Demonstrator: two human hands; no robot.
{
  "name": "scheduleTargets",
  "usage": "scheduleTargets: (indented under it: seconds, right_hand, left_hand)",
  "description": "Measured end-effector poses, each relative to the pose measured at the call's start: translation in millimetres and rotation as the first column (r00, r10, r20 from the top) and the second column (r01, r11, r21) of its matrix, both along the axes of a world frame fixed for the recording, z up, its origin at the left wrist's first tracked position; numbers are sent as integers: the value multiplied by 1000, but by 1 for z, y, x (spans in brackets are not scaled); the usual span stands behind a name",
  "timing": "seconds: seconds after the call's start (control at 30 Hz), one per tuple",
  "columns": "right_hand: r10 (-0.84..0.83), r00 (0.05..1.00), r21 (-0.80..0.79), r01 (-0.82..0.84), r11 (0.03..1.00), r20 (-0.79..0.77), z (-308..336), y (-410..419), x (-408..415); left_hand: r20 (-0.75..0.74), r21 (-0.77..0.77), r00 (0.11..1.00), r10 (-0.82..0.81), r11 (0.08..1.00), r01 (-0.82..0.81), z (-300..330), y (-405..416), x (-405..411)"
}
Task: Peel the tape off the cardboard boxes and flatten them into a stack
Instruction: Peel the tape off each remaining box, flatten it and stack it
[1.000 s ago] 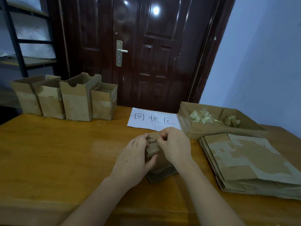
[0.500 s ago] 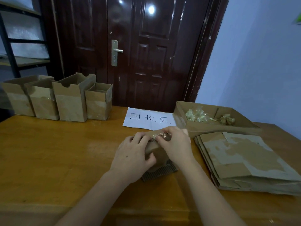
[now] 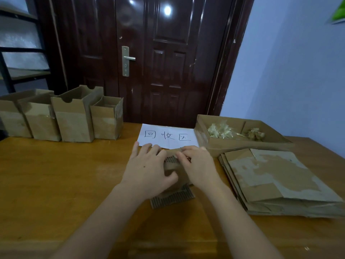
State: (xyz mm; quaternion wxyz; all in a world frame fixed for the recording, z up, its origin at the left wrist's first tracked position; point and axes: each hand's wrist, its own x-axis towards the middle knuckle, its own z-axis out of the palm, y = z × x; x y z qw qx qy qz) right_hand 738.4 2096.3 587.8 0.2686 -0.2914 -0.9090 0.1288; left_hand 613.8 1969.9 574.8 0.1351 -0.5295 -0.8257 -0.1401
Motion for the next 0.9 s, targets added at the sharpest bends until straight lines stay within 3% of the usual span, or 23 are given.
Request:
scheduleTargets:
  seconds: [0.1, 0.17, 0.27, 0.4, 0.57, 0.7, 0.83, 0.9]
  right_hand:
    - [-62, 986, -167, 36, 985, -156, -1, 5, 2]
    - [-117, 978, -329, 55, 943, -172, -4, 9, 4]
    - [-142, 974, -305, 82, 949, -179, -11, 12, 3]
    - [-242, 909, -381, 103, 919, -339, -16, 21, 7]
    - [-109, 925, -237, 22, 971, -363, -24, 13, 9]
    - [-34, 913, -447, -166, 879, -406, -22, 16, 17]
    - [-104, 915, -445, -89, 891, -390, -16, 21, 15]
    - [-145, 901, -529, -105, 842, -410, -13, 26, 13]
  left_hand:
    - [-22, -20, 1000, -2, 1000, 1, -1, 13, 11]
    - [-24, -26, 1000, -12, 1000, 11, -8, 18, 15]
    - [-66, -84, 997, -30, 996, 24, -13, 21, 14]
    - [-108, -183, 991, -75, 982, 55, -11, 21, 2]
    - [-64, -144, 995, -77, 987, 67, 0, 30, 9]
    - [-80, -140, 994, -76, 988, 64, -5, 29, 16]
    - [-106, -124, 992, -67, 991, 54, -8, 28, 12]
    - [-107, -117, 992, -66, 992, 53, -10, 29, 9]
